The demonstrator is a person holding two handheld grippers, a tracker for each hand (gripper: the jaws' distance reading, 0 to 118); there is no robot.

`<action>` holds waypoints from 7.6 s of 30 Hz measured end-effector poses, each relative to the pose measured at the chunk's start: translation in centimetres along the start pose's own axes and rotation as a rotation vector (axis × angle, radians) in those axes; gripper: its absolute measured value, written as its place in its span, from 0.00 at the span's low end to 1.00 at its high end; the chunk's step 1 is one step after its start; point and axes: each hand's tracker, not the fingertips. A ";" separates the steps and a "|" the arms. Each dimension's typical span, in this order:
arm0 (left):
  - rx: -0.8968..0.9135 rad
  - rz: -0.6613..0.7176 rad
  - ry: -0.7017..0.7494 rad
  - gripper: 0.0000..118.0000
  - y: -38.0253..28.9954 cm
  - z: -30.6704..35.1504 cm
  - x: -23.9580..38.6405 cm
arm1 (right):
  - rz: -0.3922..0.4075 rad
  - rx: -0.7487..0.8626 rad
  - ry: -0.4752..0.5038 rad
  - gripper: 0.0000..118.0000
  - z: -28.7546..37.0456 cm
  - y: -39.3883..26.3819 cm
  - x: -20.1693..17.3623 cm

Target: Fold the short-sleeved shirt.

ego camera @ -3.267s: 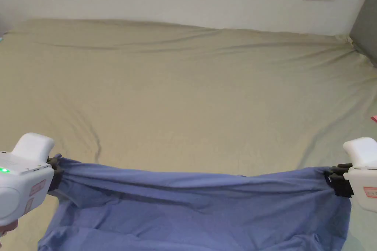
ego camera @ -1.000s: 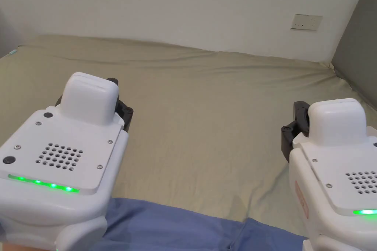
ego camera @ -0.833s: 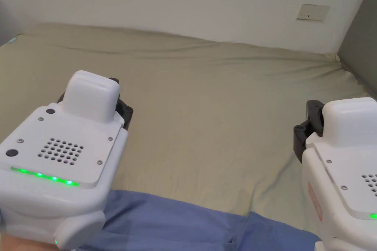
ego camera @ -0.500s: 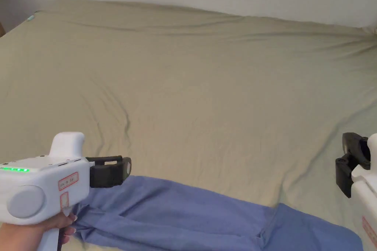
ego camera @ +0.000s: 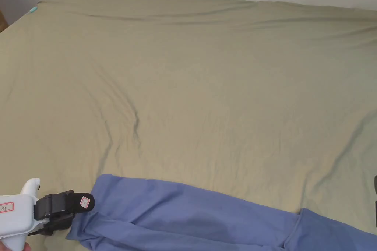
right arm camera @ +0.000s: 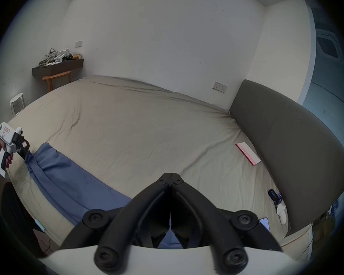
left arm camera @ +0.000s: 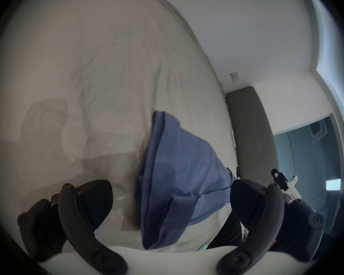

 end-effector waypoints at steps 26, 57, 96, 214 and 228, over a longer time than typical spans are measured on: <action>0.064 0.003 0.135 0.12 -1.6 -2.5 4.5 | 0.018 0.031 0.066 0.02 2.0 0.7 -1.1; 0.035 -0.230 0.222 0.12 -5.9 -4.4 19.2 | -0.060 0.103 0.046 0.02 5.4 0.4 2.5; 0.019 -0.566 0.475 0.00 -16.4 -19.5 21.7 | -0.100 0.104 0.012 0.02 7.5 -1.3 4.7; 0.036 -0.858 0.619 0.00 -18.7 -23.1 25.9 | -0.064 0.076 0.101 0.02 6.6 -1.1 2.6; 0.017 -0.963 0.394 0.00 -24.8 -22.9 28.5 | -0.098 0.080 0.141 0.02 5.1 -0.7 2.5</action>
